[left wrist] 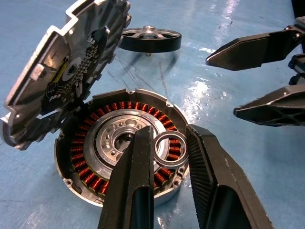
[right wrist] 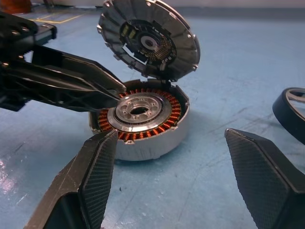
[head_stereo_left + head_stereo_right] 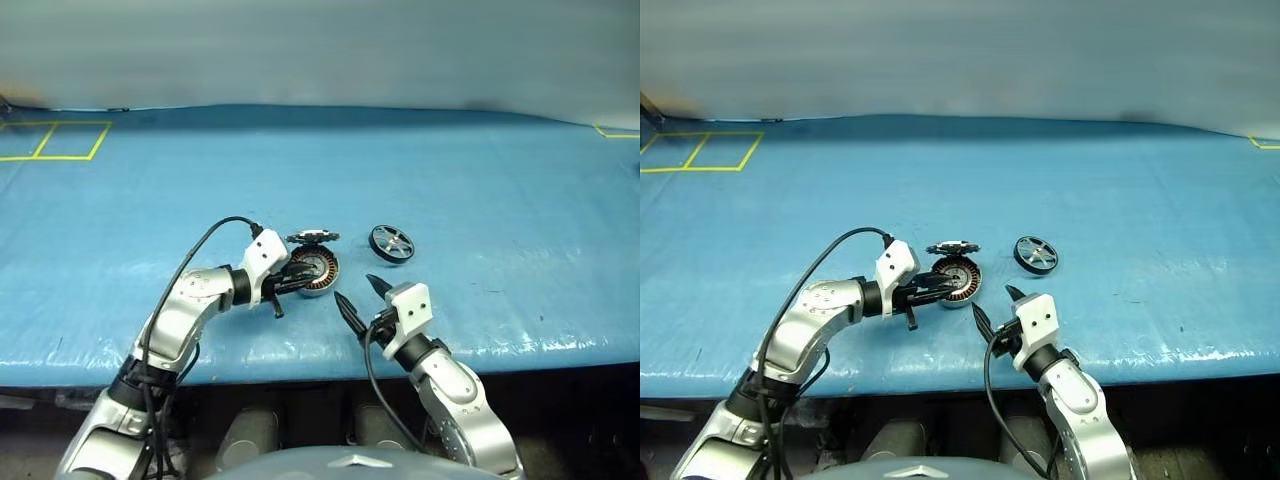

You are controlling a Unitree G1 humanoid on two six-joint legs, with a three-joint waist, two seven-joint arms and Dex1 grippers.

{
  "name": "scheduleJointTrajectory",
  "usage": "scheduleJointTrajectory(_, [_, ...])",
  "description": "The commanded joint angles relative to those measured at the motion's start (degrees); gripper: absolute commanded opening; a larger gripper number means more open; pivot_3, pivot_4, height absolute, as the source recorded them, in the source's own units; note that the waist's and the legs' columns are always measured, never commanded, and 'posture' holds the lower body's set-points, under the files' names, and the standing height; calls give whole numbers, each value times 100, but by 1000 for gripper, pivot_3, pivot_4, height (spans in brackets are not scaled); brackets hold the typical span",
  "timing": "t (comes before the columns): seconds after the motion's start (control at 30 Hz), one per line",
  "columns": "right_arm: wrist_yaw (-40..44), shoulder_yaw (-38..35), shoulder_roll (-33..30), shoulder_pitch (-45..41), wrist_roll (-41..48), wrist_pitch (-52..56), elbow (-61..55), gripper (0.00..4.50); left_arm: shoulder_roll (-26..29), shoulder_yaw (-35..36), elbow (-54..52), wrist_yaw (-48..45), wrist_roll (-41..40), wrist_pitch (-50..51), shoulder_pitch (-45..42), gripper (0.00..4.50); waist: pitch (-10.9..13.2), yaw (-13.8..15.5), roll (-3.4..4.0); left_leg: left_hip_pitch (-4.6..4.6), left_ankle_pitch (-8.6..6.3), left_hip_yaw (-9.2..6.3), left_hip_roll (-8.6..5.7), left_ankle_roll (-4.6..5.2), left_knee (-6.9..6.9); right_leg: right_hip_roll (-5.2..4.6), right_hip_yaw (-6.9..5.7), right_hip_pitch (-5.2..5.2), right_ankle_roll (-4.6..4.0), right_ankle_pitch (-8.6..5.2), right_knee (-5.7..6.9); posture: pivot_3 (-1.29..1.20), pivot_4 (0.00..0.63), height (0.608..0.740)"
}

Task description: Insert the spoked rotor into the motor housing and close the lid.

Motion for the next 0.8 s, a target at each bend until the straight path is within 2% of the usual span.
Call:
scheduleJointTrajectory(0.03, [221,75,-60,49,185,-182,-35,3813,-137,-111,177,117,199,-266,-171,648,1,-1,-1,0,0,1,-1,1,0,0,1,1,0,0,-1,0,150,740])
scheduleJointTrajectory(0.33, [146,80,-31,20,159,-219,52,3813,-319,-106,622,471,613,-552,-346,648,7,-4,-9,-1,0,1,0,0,1,-1,3,0,-1,0,1,0,150,740])
scheduleJointTrajectory(0.8, [-15,127,-18,-135,32,-134,115,3813,-331,-138,774,236,589,-531,-366,648,7,-1,-9,-1,0,1,-1,0,2,-1,2,-1,-1,1,1,0,150,740])
